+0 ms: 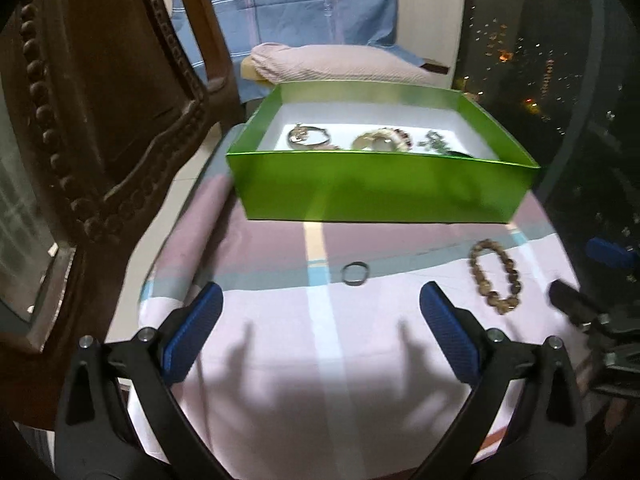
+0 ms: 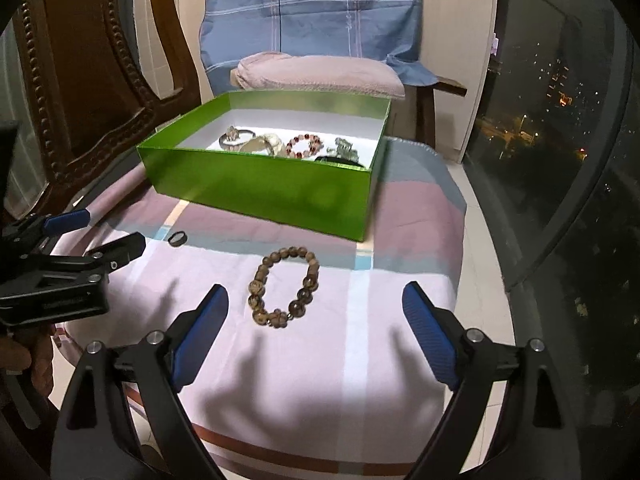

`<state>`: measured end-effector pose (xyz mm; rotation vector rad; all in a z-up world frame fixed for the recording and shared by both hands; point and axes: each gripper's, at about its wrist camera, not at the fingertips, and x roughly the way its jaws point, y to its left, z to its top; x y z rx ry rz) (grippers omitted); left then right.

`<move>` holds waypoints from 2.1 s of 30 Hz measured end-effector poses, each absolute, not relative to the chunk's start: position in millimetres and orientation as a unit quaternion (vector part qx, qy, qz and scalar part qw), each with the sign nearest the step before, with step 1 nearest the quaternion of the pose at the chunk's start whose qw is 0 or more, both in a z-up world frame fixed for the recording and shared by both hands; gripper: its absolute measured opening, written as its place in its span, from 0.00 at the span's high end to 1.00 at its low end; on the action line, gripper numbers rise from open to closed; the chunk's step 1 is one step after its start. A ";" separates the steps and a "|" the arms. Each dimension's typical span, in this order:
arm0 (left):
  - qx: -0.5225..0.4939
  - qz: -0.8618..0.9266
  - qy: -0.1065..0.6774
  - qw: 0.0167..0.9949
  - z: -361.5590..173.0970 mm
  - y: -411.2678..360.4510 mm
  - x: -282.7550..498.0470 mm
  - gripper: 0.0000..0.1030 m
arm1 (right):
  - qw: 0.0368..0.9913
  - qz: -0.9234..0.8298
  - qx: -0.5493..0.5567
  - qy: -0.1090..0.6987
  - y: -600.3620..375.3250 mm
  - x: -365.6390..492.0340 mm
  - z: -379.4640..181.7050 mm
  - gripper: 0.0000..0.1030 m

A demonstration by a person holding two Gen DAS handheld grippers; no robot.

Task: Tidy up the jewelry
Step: 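Grasp the wooden bead bracelet with the right gripper while the left grasps the dark ring, then lift the bead bracelet and dark ring and carry both toward the green box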

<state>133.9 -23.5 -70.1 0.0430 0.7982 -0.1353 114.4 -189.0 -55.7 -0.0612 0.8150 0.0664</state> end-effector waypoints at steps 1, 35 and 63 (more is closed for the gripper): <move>0.024 -0.067 0.389 0.919 -71.2 -26.1 134.1 0.05 | 0.916 0.034 -0.028 0.399 -188.7 114.4 -57.3 0.15; 0.001 -0.121 0.382 0.916 -60.5 -40.8 150.3 0.81 | 0.912 0.081 -0.010 0.402 -174.9 135.3 -60.7 1.00; -0.011 -0.127 0.294 0.947 -5.2 -20.1 89.0 0.81 | 0.895 0.026 -0.024 0.444 -173.3 146.7 -97.4 0.89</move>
